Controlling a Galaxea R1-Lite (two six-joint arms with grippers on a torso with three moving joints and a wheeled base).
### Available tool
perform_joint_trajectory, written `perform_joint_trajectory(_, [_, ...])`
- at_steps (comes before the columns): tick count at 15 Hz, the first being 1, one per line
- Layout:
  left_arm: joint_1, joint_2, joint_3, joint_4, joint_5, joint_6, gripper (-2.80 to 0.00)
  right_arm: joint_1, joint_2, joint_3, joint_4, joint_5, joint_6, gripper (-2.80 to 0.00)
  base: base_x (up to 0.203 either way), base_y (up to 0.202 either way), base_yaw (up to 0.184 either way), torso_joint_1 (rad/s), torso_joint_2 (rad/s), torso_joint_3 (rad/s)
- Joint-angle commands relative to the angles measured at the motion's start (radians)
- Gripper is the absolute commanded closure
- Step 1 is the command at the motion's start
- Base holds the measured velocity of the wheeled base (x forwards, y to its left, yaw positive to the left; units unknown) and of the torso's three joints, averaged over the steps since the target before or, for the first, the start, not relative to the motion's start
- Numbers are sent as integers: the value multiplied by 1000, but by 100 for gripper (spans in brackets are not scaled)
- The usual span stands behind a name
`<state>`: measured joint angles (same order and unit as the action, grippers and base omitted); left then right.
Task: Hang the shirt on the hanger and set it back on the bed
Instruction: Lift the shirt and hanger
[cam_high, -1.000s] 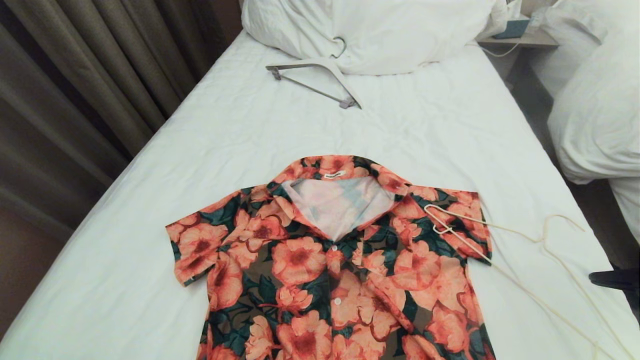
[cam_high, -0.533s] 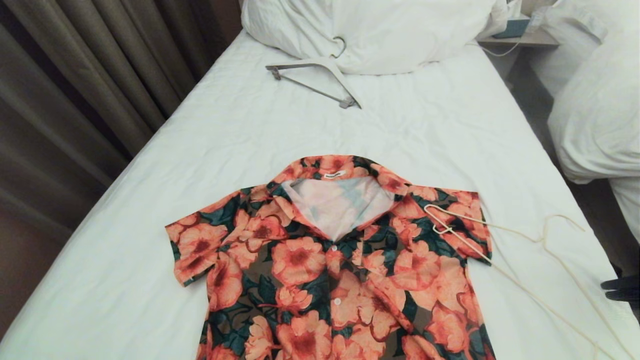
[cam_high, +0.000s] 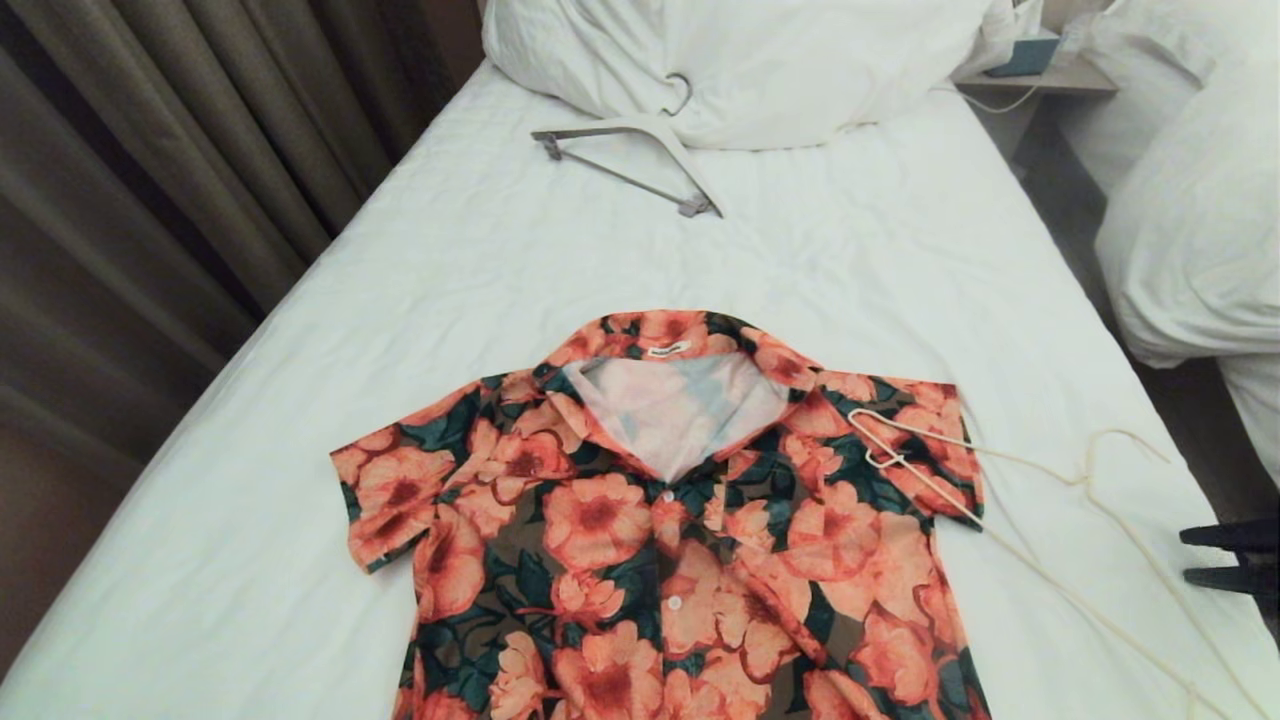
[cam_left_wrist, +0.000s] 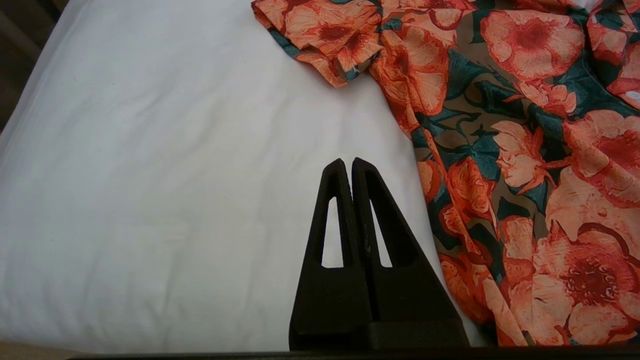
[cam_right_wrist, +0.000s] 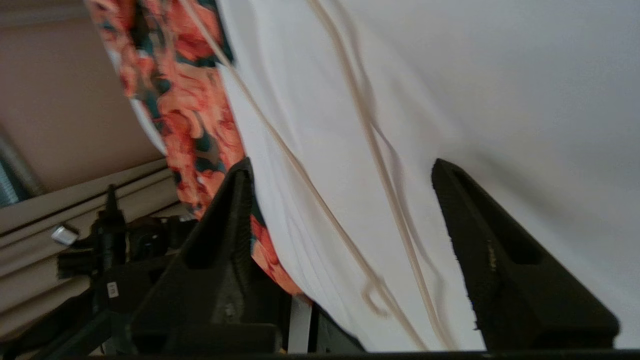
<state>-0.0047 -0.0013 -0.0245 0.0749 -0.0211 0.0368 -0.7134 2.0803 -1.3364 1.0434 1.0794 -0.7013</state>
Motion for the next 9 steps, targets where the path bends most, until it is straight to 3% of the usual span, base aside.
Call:
perform_joint_trajectory(1, [0, 1, 0, 0, 0, 0, 0, 14, 49, 1, 7, 46, -54, -280, 0, 0, 0, 0, 0, 0])
perform_joint_trajectory(6, [0, 1, 0, 0, 0, 0, 0, 80, 122, 33, 7, 182, -205, -280, 0, 0, 0, 0, 0, 0])
perform_joint_trajectory(9, [0, 1, 0, 0, 0, 0, 0, 141, 108, 46, 7, 209, -216, -280, 0, 0, 0, 0, 0, 0])
